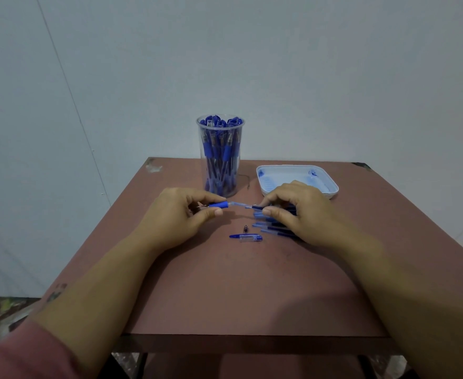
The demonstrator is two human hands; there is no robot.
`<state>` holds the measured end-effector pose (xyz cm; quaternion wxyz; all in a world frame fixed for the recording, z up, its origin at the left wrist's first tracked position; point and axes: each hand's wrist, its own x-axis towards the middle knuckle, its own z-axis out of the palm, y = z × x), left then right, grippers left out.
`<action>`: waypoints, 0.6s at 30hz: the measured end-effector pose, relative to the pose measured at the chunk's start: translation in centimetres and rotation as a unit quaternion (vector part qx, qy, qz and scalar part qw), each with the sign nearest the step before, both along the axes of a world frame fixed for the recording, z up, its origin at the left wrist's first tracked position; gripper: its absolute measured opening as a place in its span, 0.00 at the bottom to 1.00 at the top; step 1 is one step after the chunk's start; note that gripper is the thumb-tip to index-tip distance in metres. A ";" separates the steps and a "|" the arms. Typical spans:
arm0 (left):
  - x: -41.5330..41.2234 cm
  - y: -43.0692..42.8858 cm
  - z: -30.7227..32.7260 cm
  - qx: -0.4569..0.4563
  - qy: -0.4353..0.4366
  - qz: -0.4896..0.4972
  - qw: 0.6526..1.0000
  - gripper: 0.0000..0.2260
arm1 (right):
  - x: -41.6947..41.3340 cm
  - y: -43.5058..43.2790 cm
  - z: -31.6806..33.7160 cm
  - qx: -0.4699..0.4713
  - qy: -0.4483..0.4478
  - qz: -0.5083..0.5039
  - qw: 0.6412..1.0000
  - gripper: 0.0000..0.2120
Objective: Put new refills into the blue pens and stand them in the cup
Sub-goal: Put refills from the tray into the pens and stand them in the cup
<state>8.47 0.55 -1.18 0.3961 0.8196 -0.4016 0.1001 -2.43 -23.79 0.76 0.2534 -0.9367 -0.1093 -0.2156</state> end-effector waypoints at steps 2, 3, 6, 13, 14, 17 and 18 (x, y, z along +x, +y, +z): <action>-0.1 -0.1 0.0 0.032 -0.004 -0.014 0.999 0.09 | 0.1 0.0 0.0 -0.035 -0.017 0.000 0.999 0.03; -0.3 -0.2 0.0 0.043 -0.006 -0.022 0.999 0.09 | 0.1 0.1 0.0 -0.053 -0.023 0.002 0.998 0.04; -0.6 -0.5 -0.1 0.055 -0.025 -0.032 0.998 0.09 | 0.3 1.1 0.1 -0.099 -0.030 0.018 0.995 0.07; -0.4 -0.4 -0.2 0.035 -0.026 -0.010 0.999 0.09 | -0.7 0.6 0.3 -0.072 -0.025 -0.029 0.997 0.07; -0.4 -0.5 -0.2 0.038 -0.028 -0.010 0.999 0.09 | -0.6 0.7 0.2 -0.072 -0.023 -0.024 0.997 0.04; -0.5 -0.5 -0.2 0.043 -0.031 -0.018 0.998 0.09 | 0.0 1.5 -0.1 -0.070 -0.016 0.009 0.997 0.08; -0.5 -0.6 -0.1 0.039 -0.031 -0.019 0.999 0.09 | 0.1 1.7 -0.2 -0.071 -0.014 0.017 0.997 0.11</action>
